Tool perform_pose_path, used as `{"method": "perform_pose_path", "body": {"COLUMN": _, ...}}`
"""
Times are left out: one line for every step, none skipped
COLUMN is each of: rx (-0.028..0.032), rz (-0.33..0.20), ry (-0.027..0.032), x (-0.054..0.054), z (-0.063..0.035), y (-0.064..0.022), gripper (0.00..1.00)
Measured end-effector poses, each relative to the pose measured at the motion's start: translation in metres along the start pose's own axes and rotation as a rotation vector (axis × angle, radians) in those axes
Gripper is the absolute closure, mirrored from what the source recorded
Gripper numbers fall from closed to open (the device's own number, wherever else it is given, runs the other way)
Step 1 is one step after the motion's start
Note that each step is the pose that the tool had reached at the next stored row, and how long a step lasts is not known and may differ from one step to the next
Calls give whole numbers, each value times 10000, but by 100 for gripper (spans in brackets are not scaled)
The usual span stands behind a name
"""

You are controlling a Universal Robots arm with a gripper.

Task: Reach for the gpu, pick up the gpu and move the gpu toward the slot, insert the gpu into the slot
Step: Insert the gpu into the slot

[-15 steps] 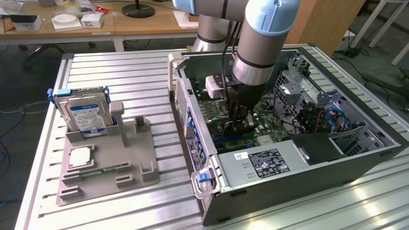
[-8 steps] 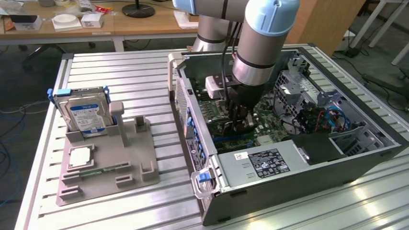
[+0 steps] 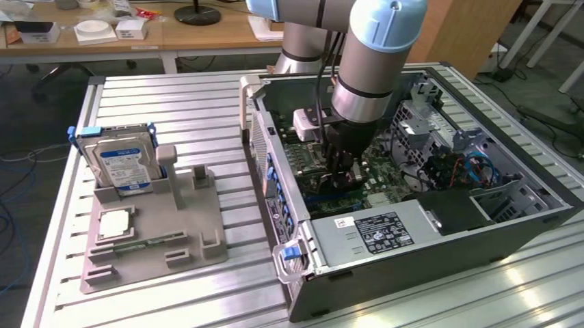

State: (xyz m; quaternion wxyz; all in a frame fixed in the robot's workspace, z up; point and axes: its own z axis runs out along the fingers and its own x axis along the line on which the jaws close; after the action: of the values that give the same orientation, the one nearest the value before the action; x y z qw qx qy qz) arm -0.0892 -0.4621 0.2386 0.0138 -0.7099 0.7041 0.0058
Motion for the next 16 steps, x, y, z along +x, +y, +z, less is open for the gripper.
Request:
{"method": "perform_pose_path", "body": {"rx": 0, "rz": 0, "ry": 0, "x": 0, "z": 0, "y": 0, "gripper": 73}}
{"method": "perform_pose_path", "body": {"rx": 0, "rz": 0, "ry": 0, "x": 0, "z": 0, "y": 0, "gripper": 73}}
{"method": "perform_pose_path", "body": {"rx": 0, "rz": 0, "ry": 0, "x": 0, "z": 0, "y": 0, "gripper": 73}}
{"method": "perform_pose_path", "body": {"rx": 0, "rz": 0, "ry": 0, "x": 0, "z": 0, "y": 0, "gripper": 73}}
{"method": "perform_pose_path", "body": {"rx": 0, "rz": 0, "ry": 0, "x": 0, "z": 0, "y": 0, "gripper": 73}}
{"method": "perform_pose_path", "body": {"rx": 0, "rz": 0, "ry": 0, "x": 0, "z": 0, "y": 0, "gripper": 73}}
{"method": "perform_pose_path", "body": {"rx": 0, "rz": 0, "ry": 0, "x": 0, "z": 2, "y": 0, "gripper": 73}}
{"method": "perform_pose_path", "body": {"rx": 2, "rz": 0, "ry": -4, "x": 0, "z": 11, "y": 0, "gripper": 73}}
{"method": "perform_pose_path", "body": {"rx": 1, "rz": 0, "ry": -3, "x": 0, "z": 19, "y": 0, "gripper": 73}}
{"method": "perform_pose_path", "body": {"rx": -2, "rz": 0, "ry": 1, "x": 1, "z": 20, "y": 0, "gripper": 73}}
{"method": "perform_pose_path", "body": {"rx": -3, "rz": 0, "ry": 1, "x": 1, "z": 20, "y": 0, "gripper": 73}}
{"method": "perform_pose_path", "body": {"rx": -4, "rz": 0, "ry": 3, "x": 1, "z": 20, "y": 0, "gripper": 73}}
{"method": "perform_pose_path", "body": {"rx": -3, "rz": 0, "ry": 0, "x": 1, "z": 21, "y": 0, "gripper": 73}}
{"method": "perform_pose_path", "body": {"rx": -3, "rz": 0, "ry": 0, "x": 1, "z": 21, "y": 0, "gripper": 73}}
{"method": "perform_pose_path", "body": {"rx": -3, "rz": 0, "ry": 0, "x": 1, "z": 21, "y": 0, "gripper": 73}}
{"method": "perform_pose_path", "body": {"rx": -3, "rz": 0, "ry": 0, "x": 1, "z": 21, "y": 0, "gripper": 73}}
